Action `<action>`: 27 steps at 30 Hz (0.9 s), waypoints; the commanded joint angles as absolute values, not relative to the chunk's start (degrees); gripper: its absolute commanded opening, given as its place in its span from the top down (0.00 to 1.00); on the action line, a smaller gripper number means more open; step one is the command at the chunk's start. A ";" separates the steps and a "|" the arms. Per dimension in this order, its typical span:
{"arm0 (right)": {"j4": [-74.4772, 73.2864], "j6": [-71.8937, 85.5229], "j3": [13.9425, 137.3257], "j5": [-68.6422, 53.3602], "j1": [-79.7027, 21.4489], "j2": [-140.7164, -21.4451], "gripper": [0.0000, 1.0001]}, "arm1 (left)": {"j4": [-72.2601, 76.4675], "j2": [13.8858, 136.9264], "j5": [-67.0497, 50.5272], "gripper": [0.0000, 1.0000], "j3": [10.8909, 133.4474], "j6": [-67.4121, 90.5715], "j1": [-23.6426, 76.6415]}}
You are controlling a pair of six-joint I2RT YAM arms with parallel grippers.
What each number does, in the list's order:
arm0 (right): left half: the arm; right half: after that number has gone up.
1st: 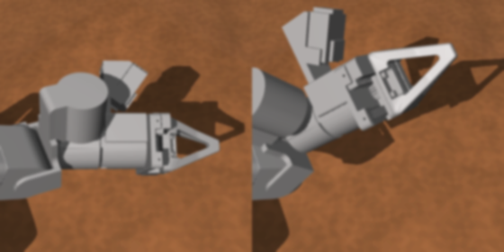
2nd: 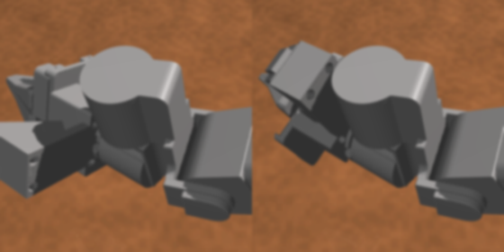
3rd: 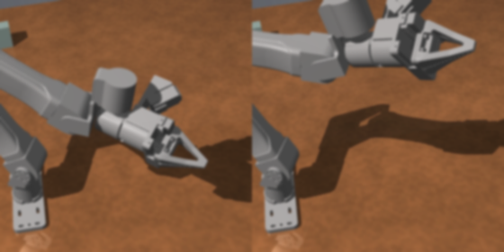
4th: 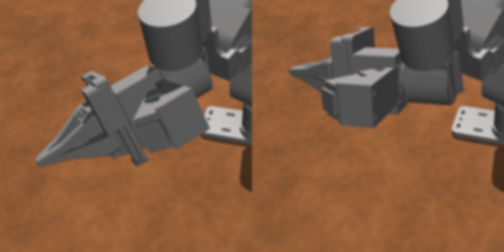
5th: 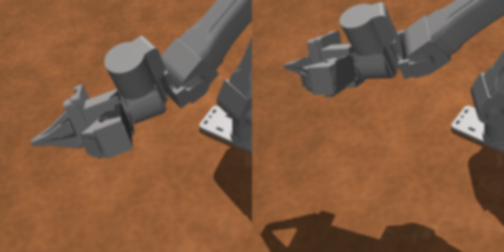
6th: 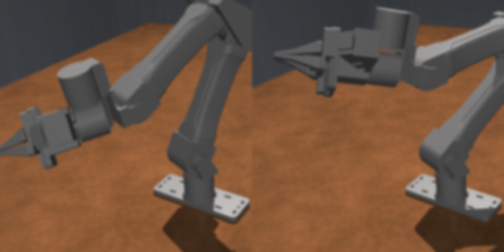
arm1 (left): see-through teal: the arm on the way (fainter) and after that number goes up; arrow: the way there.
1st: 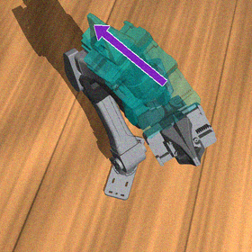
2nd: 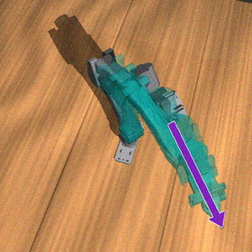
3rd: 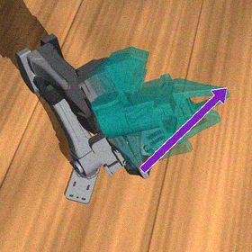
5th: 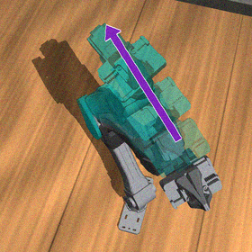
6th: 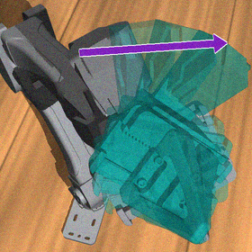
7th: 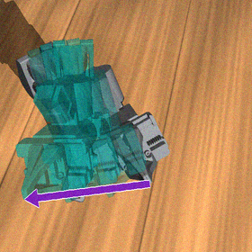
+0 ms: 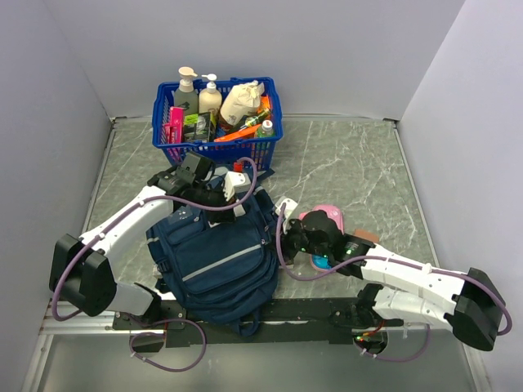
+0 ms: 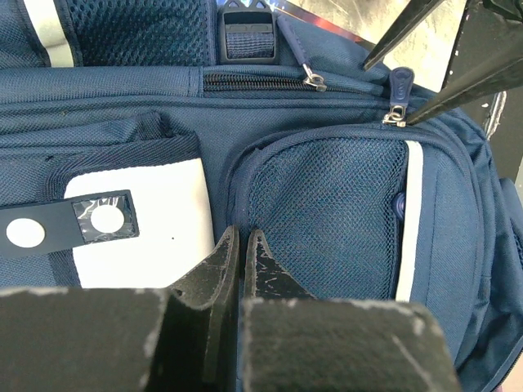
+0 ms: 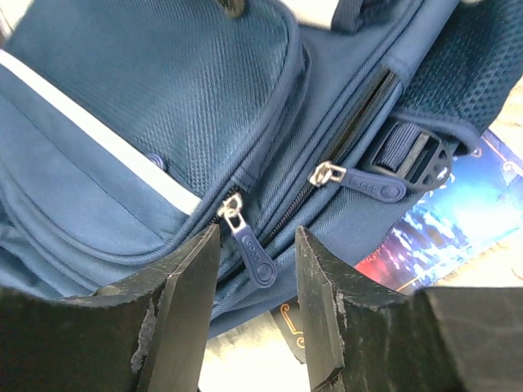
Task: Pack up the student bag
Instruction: Unzip the student bag at the center of the board.
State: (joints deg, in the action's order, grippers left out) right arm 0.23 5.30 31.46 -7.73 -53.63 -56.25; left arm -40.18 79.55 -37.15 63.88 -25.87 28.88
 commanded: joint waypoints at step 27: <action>-8.26 8.61 31.03 9.04 -65.03 -50.80 1.00 | -26.19 83.93 -31.02 0.99 68.99 -15.38 24.79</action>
